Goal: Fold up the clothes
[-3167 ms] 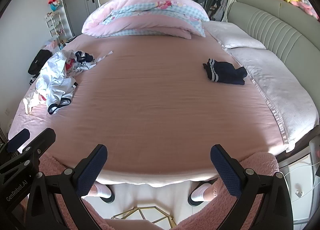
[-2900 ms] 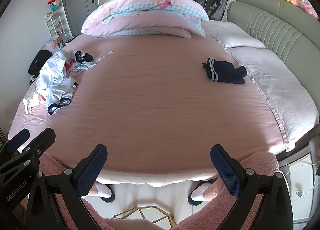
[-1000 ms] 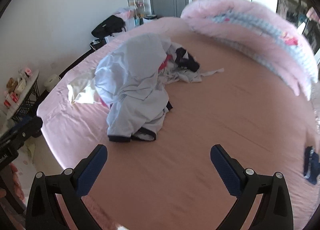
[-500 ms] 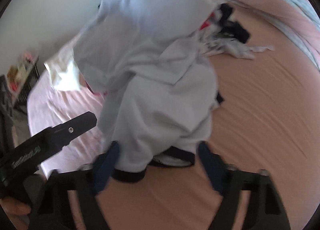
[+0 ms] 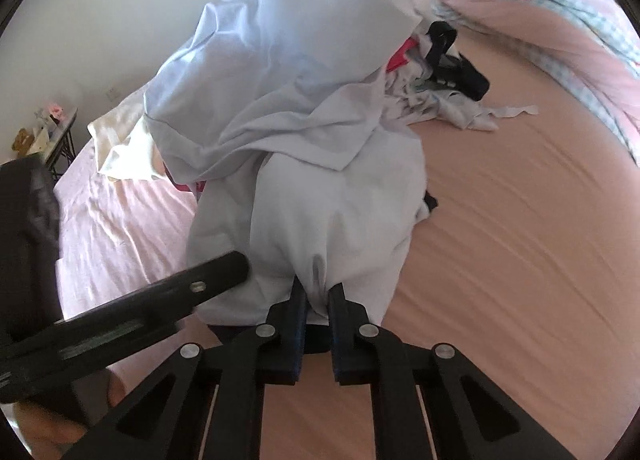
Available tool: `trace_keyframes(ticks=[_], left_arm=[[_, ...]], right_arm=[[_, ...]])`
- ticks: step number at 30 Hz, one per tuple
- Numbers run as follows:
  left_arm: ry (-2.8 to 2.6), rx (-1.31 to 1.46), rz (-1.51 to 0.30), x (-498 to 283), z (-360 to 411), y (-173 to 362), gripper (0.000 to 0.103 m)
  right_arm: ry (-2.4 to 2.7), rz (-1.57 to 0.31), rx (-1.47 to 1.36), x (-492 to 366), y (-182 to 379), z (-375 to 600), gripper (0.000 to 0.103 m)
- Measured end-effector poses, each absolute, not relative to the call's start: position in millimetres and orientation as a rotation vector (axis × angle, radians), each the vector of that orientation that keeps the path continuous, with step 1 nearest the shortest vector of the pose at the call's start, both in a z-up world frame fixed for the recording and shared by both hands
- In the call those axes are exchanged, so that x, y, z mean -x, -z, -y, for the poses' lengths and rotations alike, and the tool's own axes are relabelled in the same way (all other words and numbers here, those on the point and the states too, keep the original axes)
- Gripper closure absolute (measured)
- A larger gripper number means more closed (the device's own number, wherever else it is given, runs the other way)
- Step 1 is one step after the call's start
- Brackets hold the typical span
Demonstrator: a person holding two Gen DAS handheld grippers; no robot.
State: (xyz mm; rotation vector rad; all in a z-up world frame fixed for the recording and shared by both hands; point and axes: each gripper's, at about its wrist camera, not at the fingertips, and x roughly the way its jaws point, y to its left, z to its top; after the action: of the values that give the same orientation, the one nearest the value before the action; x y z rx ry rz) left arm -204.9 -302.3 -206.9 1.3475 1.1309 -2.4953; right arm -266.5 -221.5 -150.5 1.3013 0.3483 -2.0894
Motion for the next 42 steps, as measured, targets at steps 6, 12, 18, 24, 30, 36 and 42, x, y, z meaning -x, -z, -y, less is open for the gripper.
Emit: trace_keyframes(ticks=[6,12,18,24,30,36,42], left_arm=[[2.593,-1.351,-1.077,188.7,269.2,196.8,0.100],[2.678,-1.413,-1.027,168.0,227.1,177.0,0.101],[2.732,-1.444,-0.975,181.9,209.7,158.9,0.101],[2.758,-1.445,-1.039,172.8,207.2,164.2,0.101],[2.805,-1.540,-0.881,175.3,174.5,167.2,0.101],[2.653,-1.276,-1.081,172.4,247.5,169.5,0.067],[2.600,-1.296,-1.124,199.3,251.2,188.9,0.047]], right_arm=[[2.112,-0.335,-1.310,263.6,140.7,212.8,0.098],[2.147,-0.269,-1.305,255.3,113.4,170.9,0.100],[2.159,-0.187,-1.351,244.9,87.8,109.2,0.100],[2.142,-0.114,-1.391,246.8,85.7,92.2,0.077],[2.117,-0.089,-1.422,267.0,106.2,111.3,0.029],[2.103,-0.021,-1.521,296.2,134.6,134.7,0.029],[2.053,-0.048,-1.549,308.9,166.7,162.8,0.036]])
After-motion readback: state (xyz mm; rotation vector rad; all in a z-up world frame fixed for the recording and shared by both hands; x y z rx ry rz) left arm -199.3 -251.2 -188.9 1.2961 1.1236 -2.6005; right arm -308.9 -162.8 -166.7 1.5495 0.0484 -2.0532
